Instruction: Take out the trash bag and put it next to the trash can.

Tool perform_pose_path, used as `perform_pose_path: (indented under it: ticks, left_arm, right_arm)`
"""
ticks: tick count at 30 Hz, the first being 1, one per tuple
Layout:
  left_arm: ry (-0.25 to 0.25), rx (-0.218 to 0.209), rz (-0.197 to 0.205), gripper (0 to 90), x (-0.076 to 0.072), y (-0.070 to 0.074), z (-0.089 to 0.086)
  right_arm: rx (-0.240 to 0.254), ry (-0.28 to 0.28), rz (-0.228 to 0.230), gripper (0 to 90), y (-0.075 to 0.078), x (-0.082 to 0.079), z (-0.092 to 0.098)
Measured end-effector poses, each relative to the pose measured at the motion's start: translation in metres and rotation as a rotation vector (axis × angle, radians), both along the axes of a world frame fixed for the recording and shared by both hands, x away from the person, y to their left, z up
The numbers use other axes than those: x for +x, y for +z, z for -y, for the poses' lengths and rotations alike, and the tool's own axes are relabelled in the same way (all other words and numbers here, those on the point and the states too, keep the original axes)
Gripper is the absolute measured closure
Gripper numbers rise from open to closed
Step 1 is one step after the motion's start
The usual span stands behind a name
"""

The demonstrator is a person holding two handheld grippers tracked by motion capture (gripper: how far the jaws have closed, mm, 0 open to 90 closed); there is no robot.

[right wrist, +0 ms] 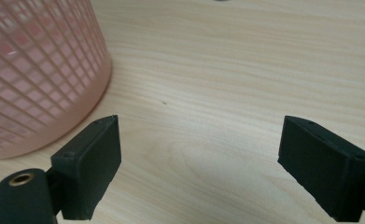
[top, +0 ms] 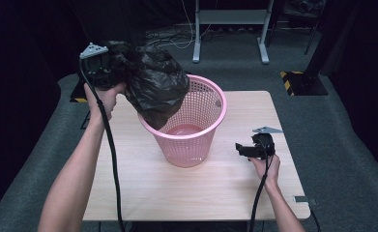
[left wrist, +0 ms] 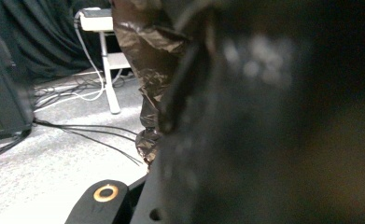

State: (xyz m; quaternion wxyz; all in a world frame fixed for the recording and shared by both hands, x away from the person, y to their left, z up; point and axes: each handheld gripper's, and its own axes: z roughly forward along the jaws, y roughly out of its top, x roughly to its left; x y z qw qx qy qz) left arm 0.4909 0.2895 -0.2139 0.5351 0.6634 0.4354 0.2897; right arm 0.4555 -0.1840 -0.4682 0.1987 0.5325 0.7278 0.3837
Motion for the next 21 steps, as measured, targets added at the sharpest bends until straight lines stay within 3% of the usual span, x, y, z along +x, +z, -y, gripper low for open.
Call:
perform_pose_path:
  ticks: [4, 9, 21]
  left_arm:
    - [0.051, -0.023, 0.014, 87.7, -0.002, -0.005, -0.017]
    - [0.107, -0.053, -0.004, 87.8, -0.002, -0.020, -0.040]
    - [0.217, -0.152, -0.069, 87.9, 0.001, -0.075, -0.083]
  right_arm:
    - [0.003, -0.015, -0.012, 12.5, -0.011, 0.001, 0.003]
    - [0.005, -0.028, -0.028, 12.8, -0.021, 0.002, 0.006]
    - [0.006, -0.036, -0.050, 13.1, -0.032, 0.002, 0.009]
